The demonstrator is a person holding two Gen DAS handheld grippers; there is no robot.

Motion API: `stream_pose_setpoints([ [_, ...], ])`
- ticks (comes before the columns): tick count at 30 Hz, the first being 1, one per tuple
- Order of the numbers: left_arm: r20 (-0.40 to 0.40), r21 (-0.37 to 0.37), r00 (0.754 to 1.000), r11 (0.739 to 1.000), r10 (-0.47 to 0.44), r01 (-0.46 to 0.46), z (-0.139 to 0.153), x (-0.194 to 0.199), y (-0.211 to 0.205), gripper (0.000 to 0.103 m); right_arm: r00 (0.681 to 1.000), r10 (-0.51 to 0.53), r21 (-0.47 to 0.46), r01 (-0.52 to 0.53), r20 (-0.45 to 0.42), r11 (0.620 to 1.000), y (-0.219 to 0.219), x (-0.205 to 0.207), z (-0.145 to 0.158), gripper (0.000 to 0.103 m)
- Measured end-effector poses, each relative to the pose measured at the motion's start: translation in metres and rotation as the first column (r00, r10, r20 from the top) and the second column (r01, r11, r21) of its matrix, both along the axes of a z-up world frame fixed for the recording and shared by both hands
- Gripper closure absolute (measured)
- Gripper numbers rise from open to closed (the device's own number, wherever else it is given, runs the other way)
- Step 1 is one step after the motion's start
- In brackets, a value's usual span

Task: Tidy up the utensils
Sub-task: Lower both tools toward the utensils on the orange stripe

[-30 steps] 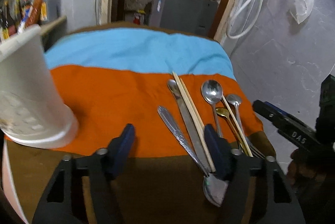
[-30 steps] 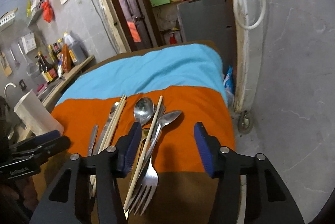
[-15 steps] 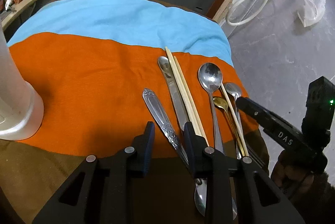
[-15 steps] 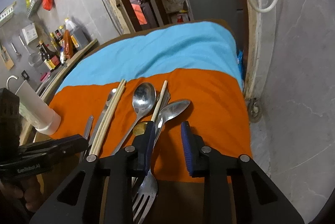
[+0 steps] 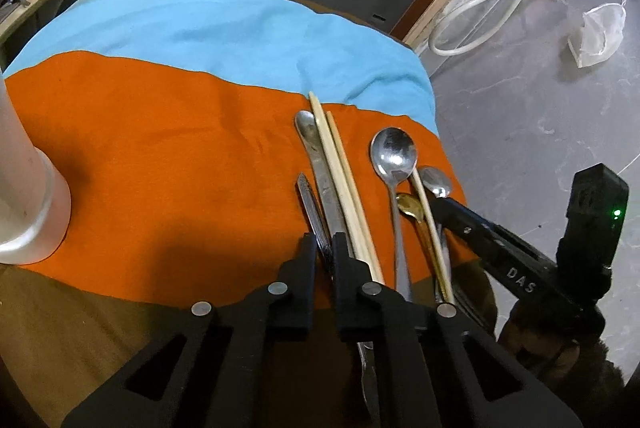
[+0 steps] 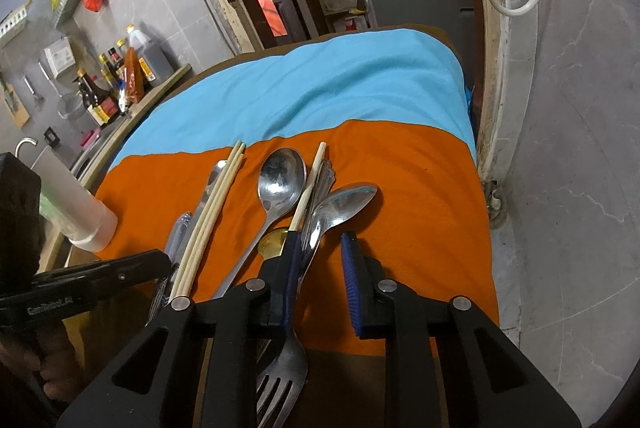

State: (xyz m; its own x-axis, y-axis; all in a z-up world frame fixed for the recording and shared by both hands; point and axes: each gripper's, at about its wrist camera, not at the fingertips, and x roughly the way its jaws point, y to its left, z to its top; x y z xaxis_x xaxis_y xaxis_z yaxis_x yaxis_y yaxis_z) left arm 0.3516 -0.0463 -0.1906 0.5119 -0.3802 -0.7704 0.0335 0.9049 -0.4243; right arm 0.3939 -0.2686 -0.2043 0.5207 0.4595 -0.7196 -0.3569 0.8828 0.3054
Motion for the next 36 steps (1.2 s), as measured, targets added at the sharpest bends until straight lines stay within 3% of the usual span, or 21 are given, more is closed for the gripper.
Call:
stream_pose_setpoints([
  [4,-0.014,-0.004,1.000,1.000,-0.019,0.019,-0.002,0.003,-0.004,0.099,1.000,0.017,0.001,-0.017,0.004,1.000,0.003,0.000,0.000,0.094],
  [16,-0.106,-0.085,0.993,0.995,-0.055,0.046,-0.008,0.020,0.003,0.098,0.999,0.017,0.064,-0.014,-0.045,0.998,-0.001,0.014,-0.005,0.094],
  [29,-0.057,0.066,0.998,0.998,0.025,-0.021,0.006,0.000,0.022,0.102,0.999,-0.014,0.050,0.017,-0.046,0.999,0.000,0.015,-0.003,0.100],
  [36,-0.139,0.058,0.990,0.998,-0.002,0.011,-0.001,0.011,0.019,0.100,0.998,-0.002,0.050,0.005,-0.061,0.999,0.001,0.020,-0.003,0.099],
])
